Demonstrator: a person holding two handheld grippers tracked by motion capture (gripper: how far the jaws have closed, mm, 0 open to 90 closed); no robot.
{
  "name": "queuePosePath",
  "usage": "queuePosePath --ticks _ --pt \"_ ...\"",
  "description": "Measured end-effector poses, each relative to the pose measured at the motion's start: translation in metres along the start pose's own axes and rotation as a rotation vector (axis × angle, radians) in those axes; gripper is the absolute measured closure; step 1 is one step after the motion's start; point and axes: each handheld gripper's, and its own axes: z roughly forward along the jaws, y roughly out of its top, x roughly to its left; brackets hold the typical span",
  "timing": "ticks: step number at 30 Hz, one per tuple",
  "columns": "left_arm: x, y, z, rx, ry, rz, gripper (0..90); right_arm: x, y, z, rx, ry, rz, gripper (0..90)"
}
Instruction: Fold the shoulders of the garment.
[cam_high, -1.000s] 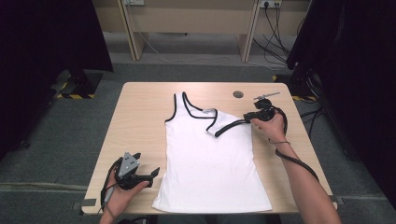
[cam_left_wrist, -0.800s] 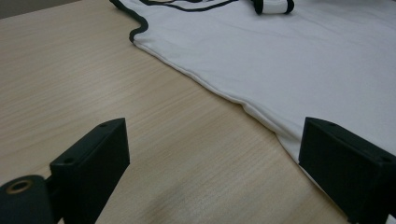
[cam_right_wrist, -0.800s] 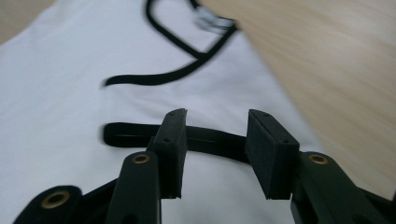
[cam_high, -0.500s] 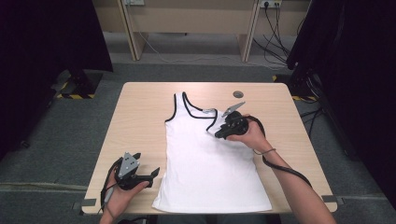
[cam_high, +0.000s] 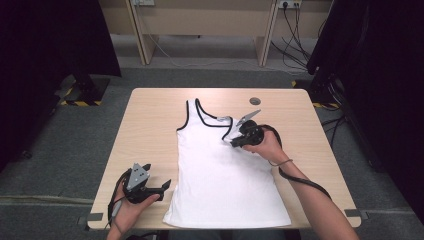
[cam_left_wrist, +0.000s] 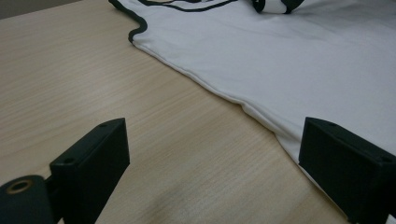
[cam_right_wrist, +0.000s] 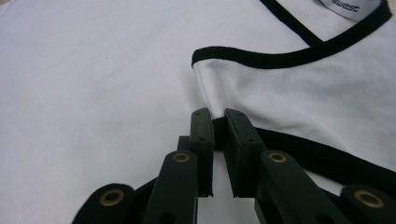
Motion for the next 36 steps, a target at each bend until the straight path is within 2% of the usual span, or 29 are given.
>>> queuePosePath --ticks 6,11,15,17,20,21,22,24,27,29,31,34,36 --pt "0.0 0.0 0.0 0.0 0.0 -0.002 8.1 -0.006 -0.003 -0.022 -0.009 -0.001 -0.018 83.2" --pt "0.0 0.0 0.0 0.005 0.002 0.0 8.1 -0.002 -0.006 -0.025 0.011 0.024 -0.046 82.3" --pt "0.0 0.0 0.0 0.001 0.003 0.001 8.2 0.002 -0.01 -0.018 0.016 0.046 -0.051 70.5" --pt "0.0 0.0 0.0 -0.001 0.003 0.001 8.1 -0.002 -0.011 -0.02 -0.003 0.044 -0.029 61.5" --pt "0.0 0.0 0.0 0.0 0.002 0.001 8.1 -0.015 -0.013 -0.029 -0.053 0.004 0.017 58.8" --pt "0.0 0.0 0.0 0.0 0.001 0.0 8.1 -0.028 -0.014 -0.038 -0.078 -0.061 0.066 58.3" --pt "0.0 0.0 0.0 0.0 0.001 0.0 8.1 -0.032 -0.015 -0.041 -0.082 -0.087 0.079 57.1" --pt "0.0 0.0 0.0 0.0 0.001 -0.001 8.1 -0.051 -0.019 -0.049 -0.094 -0.196 0.146 56.8" --pt "0.0 0.0 0.0 0.001 0.001 -0.002 8.1 -0.075 -0.028 -0.056 -0.096 -0.278 0.237 55.2" --pt "0.0 0.0 0.0 0.003 0.001 -0.001 8.1 -0.086 -0.034 -0.056 -0.086 -0.291 0.271 54.7" --pt "0.0 0.0 0.0 0.002 0.002 -0.001 8.2 -0.092 -0.039 -0.053 -0.076 -0.281 0.295 53.9" --pt "0.0 0.0 0.0 0.003 0.003 -0.001 8.2 -0.095 -0.043 -0.047 -0.073 -0.258 0.302 54.1" --pt "0.0 0.0 0.0 0.003 0.003 0.001 8.2 -0.095 -0.045 -0.042 -0.058 -0.248 0.284 56.0"
